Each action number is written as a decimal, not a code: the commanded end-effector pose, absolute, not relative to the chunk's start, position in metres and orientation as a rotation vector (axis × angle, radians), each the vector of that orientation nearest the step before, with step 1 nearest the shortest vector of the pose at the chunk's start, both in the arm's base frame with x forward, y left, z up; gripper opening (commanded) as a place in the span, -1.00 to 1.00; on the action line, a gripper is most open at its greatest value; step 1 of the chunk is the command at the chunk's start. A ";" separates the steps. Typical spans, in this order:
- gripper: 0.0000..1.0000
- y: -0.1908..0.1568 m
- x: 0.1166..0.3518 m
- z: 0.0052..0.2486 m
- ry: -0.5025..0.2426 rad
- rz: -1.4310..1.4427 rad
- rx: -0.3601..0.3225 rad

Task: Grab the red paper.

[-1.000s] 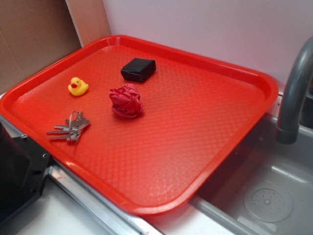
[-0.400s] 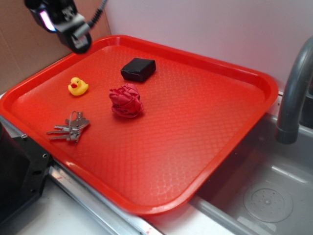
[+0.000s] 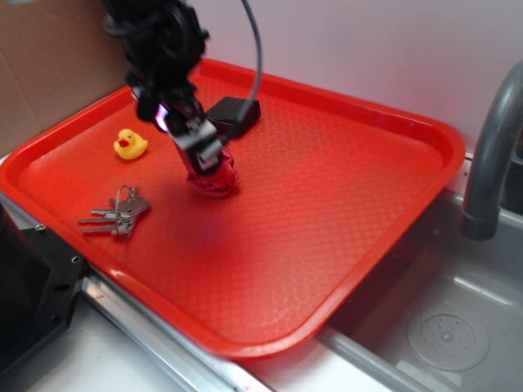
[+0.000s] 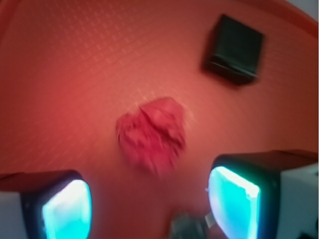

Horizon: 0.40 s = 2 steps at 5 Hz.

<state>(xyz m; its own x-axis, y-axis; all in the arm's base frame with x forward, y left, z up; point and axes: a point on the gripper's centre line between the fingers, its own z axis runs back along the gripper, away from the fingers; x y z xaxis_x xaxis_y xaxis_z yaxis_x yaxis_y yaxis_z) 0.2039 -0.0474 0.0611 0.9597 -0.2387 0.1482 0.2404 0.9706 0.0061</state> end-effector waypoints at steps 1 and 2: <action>1.00 -0.045 0.236 0.013 -0.126 -0.327 0.019; -1.00 -0.044 0.236 0.011 -0.079 -0.322 0.024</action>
<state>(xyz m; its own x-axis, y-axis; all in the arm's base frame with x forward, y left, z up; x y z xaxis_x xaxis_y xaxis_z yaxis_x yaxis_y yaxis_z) 0.2387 -0.0456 0.0161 0.9437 -0.3186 0.0888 0.3168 0.9479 0.0340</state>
